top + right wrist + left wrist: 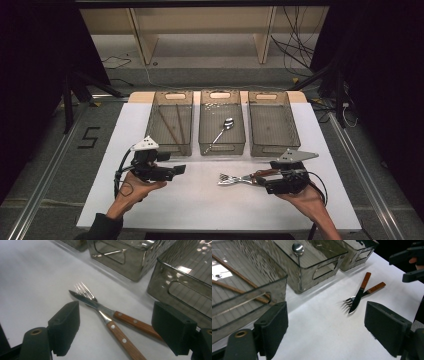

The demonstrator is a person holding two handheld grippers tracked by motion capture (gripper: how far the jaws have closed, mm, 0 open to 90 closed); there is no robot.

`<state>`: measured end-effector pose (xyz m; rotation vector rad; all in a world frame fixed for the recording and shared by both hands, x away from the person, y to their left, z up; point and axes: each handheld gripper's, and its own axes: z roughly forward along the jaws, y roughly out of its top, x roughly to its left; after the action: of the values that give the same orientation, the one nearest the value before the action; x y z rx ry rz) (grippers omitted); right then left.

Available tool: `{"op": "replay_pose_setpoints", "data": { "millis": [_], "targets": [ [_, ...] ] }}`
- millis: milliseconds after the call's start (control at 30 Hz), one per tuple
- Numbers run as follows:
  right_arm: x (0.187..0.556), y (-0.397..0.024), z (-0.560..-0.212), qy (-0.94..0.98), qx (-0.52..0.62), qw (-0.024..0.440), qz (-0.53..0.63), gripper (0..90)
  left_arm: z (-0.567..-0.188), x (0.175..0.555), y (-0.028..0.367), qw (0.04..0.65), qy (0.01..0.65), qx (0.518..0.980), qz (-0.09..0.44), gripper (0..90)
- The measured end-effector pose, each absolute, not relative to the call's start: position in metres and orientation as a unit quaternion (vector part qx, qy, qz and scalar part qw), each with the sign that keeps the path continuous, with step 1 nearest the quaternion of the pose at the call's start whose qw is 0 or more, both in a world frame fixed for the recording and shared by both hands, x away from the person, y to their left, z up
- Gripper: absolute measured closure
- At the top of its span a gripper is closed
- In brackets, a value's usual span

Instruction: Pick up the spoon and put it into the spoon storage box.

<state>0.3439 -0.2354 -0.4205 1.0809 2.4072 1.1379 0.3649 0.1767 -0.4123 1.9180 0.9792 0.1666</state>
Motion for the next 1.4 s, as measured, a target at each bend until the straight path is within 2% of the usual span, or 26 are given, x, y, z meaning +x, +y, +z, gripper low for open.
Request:
{"op": "replay_pose_setpoints", "data": {
  "millis": [700, 1400],
  "targets": [
    [0.37, -0.229, -0.427, 0.87, 0.357, 0.134, 0.312, 24.3, -0.436, 0.326, 0.2, 0.482, 0.394, 0.774, 0.111, 17.3],
    [0.38, -0.221, -0.434, 0.878, 0.361, 0.131, 0.286, 24.9, -0.438, 0.314, 0.204, 0.496, 0.39, 0.765, 0.131, 16.2]
  ]
}}
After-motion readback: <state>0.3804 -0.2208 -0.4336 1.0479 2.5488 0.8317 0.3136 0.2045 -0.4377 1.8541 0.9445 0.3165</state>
